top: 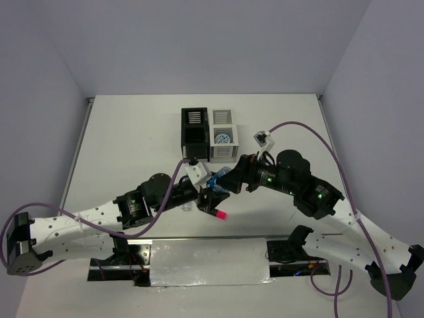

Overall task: Sort the stationery into containers
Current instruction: Place the stationery in the storage box.

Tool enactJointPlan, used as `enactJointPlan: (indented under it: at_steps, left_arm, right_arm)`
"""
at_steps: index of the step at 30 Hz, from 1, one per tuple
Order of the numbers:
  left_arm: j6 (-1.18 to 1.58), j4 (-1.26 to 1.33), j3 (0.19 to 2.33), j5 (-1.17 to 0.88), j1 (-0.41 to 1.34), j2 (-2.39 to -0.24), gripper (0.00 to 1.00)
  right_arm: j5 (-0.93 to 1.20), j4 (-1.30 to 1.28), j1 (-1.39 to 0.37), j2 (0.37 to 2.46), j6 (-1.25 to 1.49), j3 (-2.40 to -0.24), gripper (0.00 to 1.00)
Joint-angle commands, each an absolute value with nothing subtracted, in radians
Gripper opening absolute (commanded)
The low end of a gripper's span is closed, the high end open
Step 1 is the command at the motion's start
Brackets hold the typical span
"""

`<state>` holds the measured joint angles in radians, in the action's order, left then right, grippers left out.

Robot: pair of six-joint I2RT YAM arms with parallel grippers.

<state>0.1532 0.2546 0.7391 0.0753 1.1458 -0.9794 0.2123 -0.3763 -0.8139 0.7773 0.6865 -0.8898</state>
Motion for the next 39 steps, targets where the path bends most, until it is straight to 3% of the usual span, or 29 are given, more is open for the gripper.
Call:
enactJointPlan:
  at_steps: [1,3,6,7,10,12,14,16,17,18,19,20,21,23,32,39]
  left_arm:
    - [0.140,0.362,0.744,0.048,1.141,-0.970,0.00]
    - [0.141,0.364,0.736,0.054,1.141,-0.963,0.00]
    - [0.143,0.364,0.724,0.075,1.141,-0.956,0.00]
    - [0.143,0.364,0.723,0.086,1.140,-0.953,0.00]
    - [0.141,0.367,0.721,0.107,1.138,-0.953,0.00]
    - [0.144,0.368,0.726,0.118,1.134,-0.953,0.00]
    - [0.150,0.368,0.732,0.144,1.129,-0.957,0.00]
    - [0.152,0.367,0.741,0.152,1.126,-0.962,0.03]
    - [0.153,0.365,0.752,0.164,1.124,-0.962,0.09]
    - [0.153,0.359,0.756,0.163,1.123,-0.968,0.24]
    - [0.155,0.356,0.764,0.164,1.121,-0.971,0.36]
    - [0.159,0.347,0.779,0.181,1.121,-0.976,0.57]
    - [0.167,0.322,0.790,0.199,1.121,-0.983,0.99]
    - [0.189,0.278,0.836,0.259,1.123,-0.994,0.99]
    - [0.343,-0.262,1.017,0.547,1.118,-0.973,0.99]
    - [0.726,-0.837,1.163,0.854,1.111,-0.910,0.99]
  right_arm:
    - [0.173,-0.350,-0.822,0.772,0.672,-0.917,0.91]
    - [0.175,-0.350,-0.824,0.767,0.672,-0.920,0.90]
    - [0.176,-0.348,-0.822,0.746,0.673,-0.917,0.79]
    - [0.181,-0.348,-0.821,0.741,0.675,-0.916,0.71]
    - [0.215,-0.334,-0.822,0.736,0.681,-0.911,0.58]
    - [0.245,-0.312,-0.822,0.739,0.689,-0.902,0.52]
    - [0.261,-0.305,-0.822,0.747,0.692,-0.899,0.51]
    - [0.267,-0.298,-0.822,0.759,0.689,-0.897,0.41]
    - [0.270,-0.296,-0.822,0.764,0.689,-0.896,0.34]
    - [0.273,-0.285,-0.822,0.768,0.689,-0.891,0.17]
    - [0.272,-0.278,-0.824,0.773,0.689,-0.888,0.09]
    - [0.264,-0.272,-0.822,0.776,0.686,-0.887,0.07]
    - [0.259,-0.258,-0.822,0.781,0.678,-0.885,0.05]
    - [0.194,-0.280,-0.822,0.807,0.643,-0.896,0.00]
    - [0.002,-0.345,-0.688,0.980,0.470,-1.100,0.00]
    - [-0.104,-0.250,-0.604,1.239,0.278,-1.204,0.00]
